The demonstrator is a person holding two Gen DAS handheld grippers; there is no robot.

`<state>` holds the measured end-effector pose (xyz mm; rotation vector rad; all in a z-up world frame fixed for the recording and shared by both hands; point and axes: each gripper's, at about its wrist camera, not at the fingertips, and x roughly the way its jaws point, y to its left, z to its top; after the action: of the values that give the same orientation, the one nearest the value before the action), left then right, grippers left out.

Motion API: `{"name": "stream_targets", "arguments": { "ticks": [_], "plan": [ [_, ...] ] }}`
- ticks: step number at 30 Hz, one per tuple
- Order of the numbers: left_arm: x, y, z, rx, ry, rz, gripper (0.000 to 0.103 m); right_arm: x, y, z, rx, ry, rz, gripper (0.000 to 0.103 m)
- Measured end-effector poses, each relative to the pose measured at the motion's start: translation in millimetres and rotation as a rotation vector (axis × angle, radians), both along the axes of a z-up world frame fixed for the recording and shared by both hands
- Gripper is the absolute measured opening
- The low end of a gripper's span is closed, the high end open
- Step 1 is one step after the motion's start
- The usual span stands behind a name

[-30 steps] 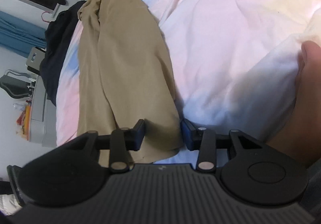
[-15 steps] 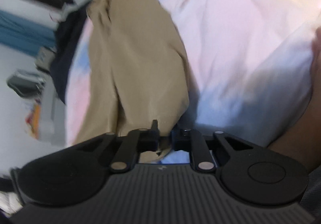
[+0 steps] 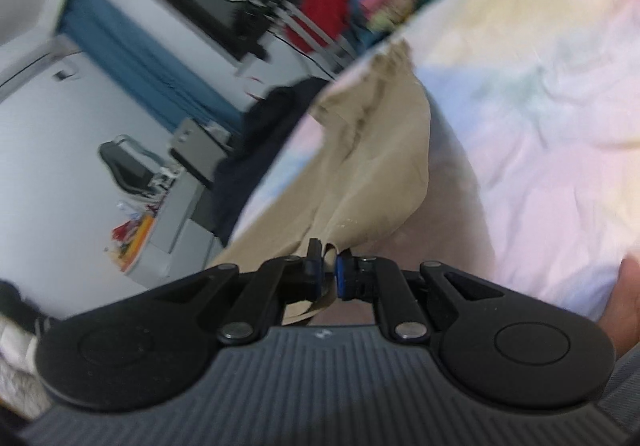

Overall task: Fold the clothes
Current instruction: 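Lift the hem with both grippers and fold it toward the collar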

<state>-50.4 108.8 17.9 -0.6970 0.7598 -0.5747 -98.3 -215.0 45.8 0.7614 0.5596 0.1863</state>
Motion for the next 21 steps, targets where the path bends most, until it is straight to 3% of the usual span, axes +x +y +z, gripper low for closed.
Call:
{"name": "stream_targets", "arguments": {
  "ticks": [4, 8, 11, 16, 21],
  "plan": [
    [-39, 1, 3, -0.016, 0.018, -0.011, 0.004, -34, -4, 12, -0.03, -0.017, 0.024, 0.009],
    [-82, 2, -4, -0.026, 0.062, -0.004, 0.004, -77, -3, 5, -0.045, 0.01, 0.059, 0.009],
    [-91, -2, -10, -0.034, 0.073, -0.002, 0.004, -87, -1, -2, -0.063, 0.039, 0.062, 0.009],
    [-57, -13, -11, -0.043, 0.056, 0.012, 0.004, -44, 0, -3, -0.071, 0.036, 0.006, 0.009],
    [15, -30, 6, 0.033, 0.014, 0.031, 0.005, 21, -6, -3, -0.075, 0.041, -0.046, 0.009]
  ]
}}
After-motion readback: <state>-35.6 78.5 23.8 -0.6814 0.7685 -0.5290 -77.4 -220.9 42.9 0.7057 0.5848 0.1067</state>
